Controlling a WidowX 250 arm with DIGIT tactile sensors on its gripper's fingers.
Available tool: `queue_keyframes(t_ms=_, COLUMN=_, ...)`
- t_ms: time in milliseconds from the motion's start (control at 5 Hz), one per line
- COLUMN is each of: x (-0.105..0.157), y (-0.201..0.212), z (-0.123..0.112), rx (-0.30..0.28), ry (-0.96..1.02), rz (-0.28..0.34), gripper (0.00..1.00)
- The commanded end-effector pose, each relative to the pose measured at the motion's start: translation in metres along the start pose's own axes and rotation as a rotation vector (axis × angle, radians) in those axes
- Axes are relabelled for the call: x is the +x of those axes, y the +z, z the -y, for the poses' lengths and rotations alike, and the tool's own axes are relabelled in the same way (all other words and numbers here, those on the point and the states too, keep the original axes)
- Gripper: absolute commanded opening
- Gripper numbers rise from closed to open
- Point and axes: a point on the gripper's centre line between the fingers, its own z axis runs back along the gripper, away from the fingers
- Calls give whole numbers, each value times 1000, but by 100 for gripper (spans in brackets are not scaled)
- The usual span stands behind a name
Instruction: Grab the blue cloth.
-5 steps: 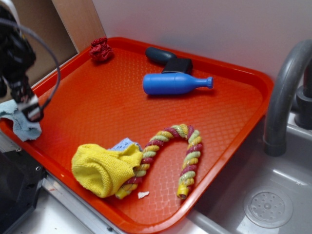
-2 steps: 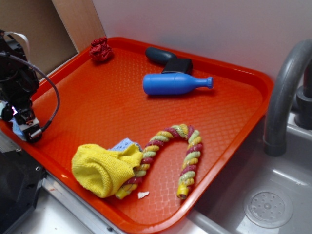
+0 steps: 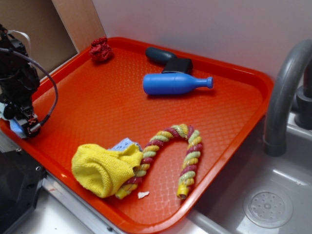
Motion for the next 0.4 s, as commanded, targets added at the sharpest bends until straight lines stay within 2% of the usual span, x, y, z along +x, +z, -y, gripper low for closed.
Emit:
queue_keyframes(t_ms=0, x=7, y=82, z=-17, rx=-189, ry=-1, rz=229, gripper=100)
queue_keyframes(t_ms=200, x=4, y=88, z=-20, rx=-112, ry=-114, rz=266, gripper=100)
